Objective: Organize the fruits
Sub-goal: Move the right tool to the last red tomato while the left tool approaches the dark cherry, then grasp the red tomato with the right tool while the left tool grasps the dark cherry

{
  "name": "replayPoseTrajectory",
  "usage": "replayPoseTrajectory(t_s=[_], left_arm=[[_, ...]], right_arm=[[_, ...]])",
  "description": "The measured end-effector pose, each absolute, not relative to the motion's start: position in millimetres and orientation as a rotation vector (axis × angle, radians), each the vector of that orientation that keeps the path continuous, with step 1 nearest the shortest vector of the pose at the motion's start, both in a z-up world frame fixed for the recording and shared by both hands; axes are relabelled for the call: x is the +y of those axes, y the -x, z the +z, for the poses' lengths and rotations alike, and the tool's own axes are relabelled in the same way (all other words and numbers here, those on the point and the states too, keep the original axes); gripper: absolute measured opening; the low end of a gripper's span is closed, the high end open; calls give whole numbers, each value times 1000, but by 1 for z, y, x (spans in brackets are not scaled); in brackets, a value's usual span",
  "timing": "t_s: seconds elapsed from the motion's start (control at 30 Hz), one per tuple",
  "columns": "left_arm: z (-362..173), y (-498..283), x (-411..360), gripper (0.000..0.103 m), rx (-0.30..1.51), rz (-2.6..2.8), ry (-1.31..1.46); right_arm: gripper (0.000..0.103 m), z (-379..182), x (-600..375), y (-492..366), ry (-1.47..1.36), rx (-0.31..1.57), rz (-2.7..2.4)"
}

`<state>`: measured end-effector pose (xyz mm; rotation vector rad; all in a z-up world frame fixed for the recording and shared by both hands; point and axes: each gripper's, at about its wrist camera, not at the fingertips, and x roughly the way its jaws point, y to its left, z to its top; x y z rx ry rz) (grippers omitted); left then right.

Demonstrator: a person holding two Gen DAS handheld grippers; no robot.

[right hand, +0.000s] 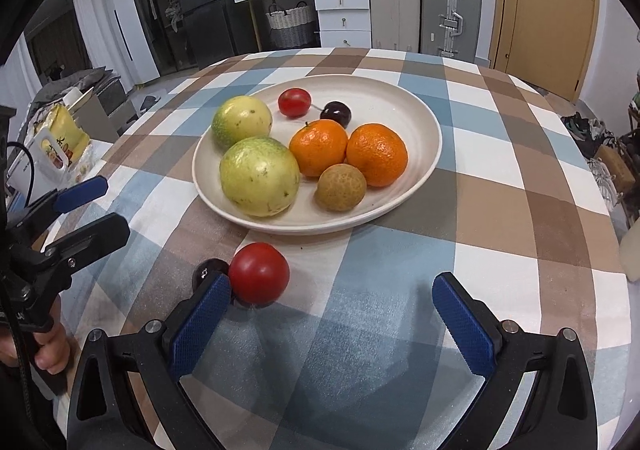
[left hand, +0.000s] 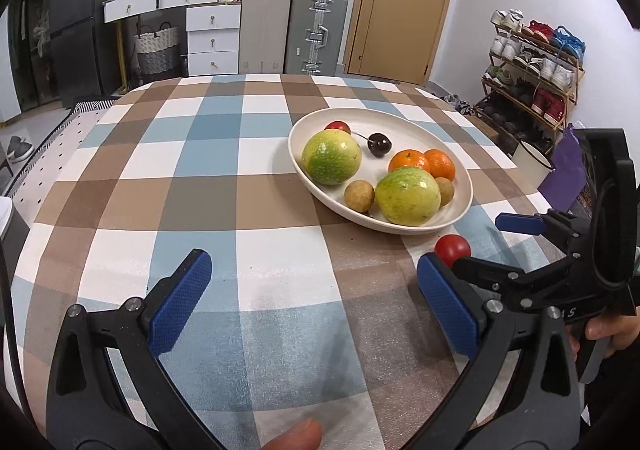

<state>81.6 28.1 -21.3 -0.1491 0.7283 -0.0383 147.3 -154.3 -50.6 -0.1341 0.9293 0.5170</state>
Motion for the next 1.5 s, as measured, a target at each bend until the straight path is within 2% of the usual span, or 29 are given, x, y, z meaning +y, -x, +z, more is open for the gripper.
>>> replayPoseTrajectory(t_s=[0.7,0.73,0.8,0.97,1.03,1.07,1.1,1.17,1.3,1.5], left_arm=[[-31,-89,26,103,761,-55,154],[-32,-89,27,103,761,-55,154],[-32,-89,27,103,761,-55,154],[-32,-89,27,103,762,-54,158],[-33,-89,27,103,761,-54,159],[-32,-90,26,103,760,-54,157],[-32,-89,27,103,760,-54,156],[-32,-89,26,103,759,-55,150],[-32,-88,24,103,762,-58,143],[-32,-88,19,103,771,-89,143]], right_arm=[[101,-48,-179,-149,21,939,527],[98,-48,-174,-149,22,940,544],[87,-50,-167,-149,35,945,565],[75,-51,-159,-147,42,938,599],[66,-51,-160,-145,26,936,625],[54,-51,-161,-144,2,936,647],[47,-51,-163,-145,-28,940,670],[45,-53,-165,-146,-68,953,693],[31,-53,-164,-145,-106,955,726],[31,-49,-165,-138,-70,922,726]])
